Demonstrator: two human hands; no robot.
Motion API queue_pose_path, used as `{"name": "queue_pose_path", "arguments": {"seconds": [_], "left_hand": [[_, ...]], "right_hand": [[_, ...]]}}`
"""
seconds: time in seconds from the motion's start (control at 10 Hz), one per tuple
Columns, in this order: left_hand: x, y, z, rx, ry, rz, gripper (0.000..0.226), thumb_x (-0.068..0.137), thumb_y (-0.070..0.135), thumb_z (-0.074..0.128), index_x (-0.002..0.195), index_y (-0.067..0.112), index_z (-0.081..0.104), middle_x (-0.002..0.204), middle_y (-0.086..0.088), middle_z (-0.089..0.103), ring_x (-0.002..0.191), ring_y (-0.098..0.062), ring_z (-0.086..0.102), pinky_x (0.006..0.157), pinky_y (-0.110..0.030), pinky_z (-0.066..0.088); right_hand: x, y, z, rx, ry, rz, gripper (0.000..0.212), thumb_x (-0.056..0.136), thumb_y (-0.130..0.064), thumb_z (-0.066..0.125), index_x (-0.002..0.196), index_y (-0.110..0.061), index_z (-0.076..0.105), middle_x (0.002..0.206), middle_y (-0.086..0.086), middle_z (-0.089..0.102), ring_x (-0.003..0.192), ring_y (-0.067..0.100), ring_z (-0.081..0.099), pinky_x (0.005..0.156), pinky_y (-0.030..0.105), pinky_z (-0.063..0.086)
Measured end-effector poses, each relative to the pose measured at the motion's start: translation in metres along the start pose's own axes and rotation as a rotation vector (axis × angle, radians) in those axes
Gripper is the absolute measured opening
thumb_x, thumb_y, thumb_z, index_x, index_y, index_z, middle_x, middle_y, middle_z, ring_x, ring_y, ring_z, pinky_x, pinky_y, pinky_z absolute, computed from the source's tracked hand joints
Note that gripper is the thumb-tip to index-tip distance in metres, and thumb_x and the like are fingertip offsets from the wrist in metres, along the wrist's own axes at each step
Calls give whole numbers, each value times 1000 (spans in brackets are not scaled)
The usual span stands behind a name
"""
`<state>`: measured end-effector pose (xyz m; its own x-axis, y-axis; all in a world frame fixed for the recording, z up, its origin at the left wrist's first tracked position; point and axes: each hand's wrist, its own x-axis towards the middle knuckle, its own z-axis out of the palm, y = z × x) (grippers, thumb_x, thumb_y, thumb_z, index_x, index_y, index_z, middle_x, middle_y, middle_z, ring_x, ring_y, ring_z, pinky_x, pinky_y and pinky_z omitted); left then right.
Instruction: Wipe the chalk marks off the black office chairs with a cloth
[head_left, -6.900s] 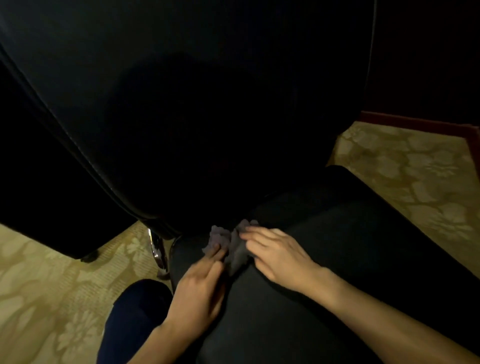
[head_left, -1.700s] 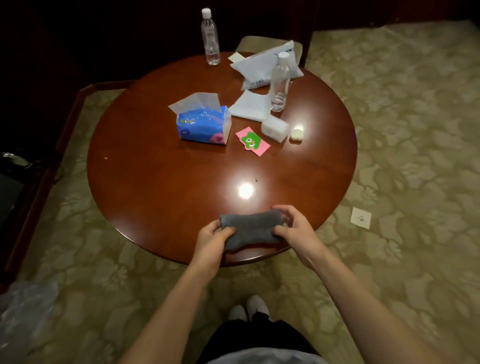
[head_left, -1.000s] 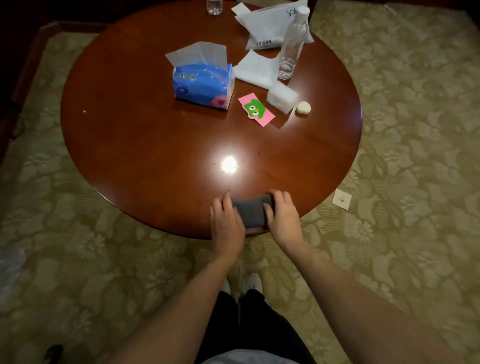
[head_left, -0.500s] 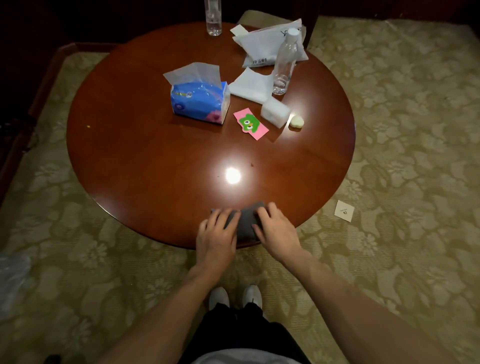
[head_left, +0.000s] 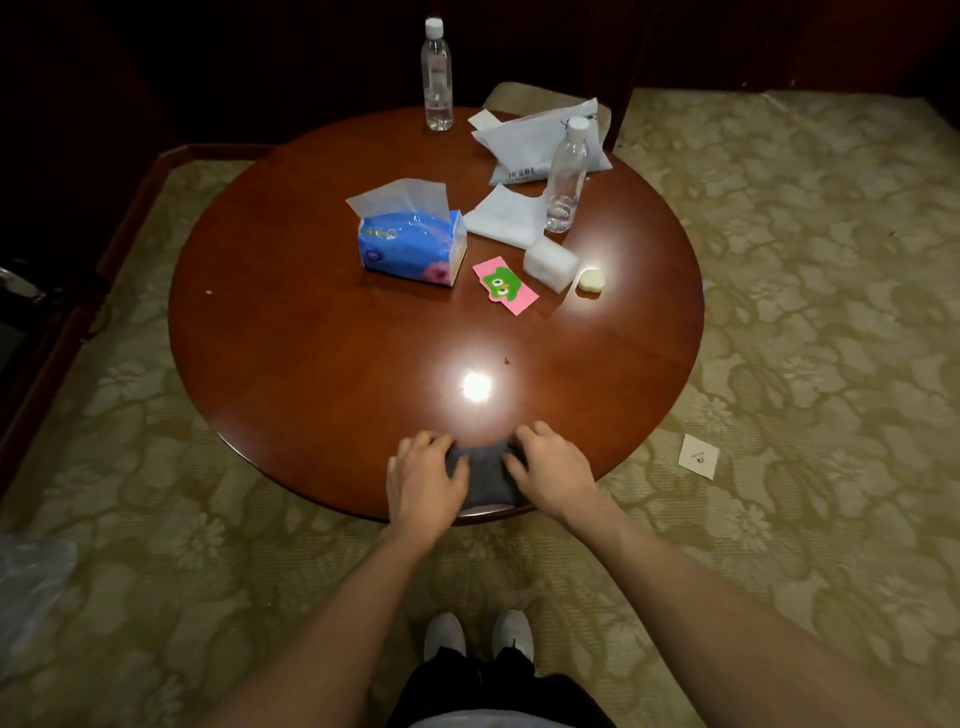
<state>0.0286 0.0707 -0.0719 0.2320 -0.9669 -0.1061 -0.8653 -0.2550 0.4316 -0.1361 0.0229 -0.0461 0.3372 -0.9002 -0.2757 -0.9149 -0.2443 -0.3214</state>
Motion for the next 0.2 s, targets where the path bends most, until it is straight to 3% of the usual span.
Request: {"name": "queue_pose_path", "arguments": {"seconds": [0.1,0.2], "left_hand": [[19,15,-19,-24,-14,-47,28,98,36,54,121,24,67,123,0,61,116,-23,52,96,-35,41],[34,33,-44,-219,-21,-89,25,100,28,52,115,21,71,119,-4,68,111,-27,59,89,-31,45]], "right_hand": [[12,-1,-17,45,-124,44,28,95,-34,56,116,-16,61,118,11,63,108,33,61,90,41,52],[23,1,-32,201,-112,118,22,93,-33,59,107,-19,67,111,9,70,104,30,65,89,38,53]]}}
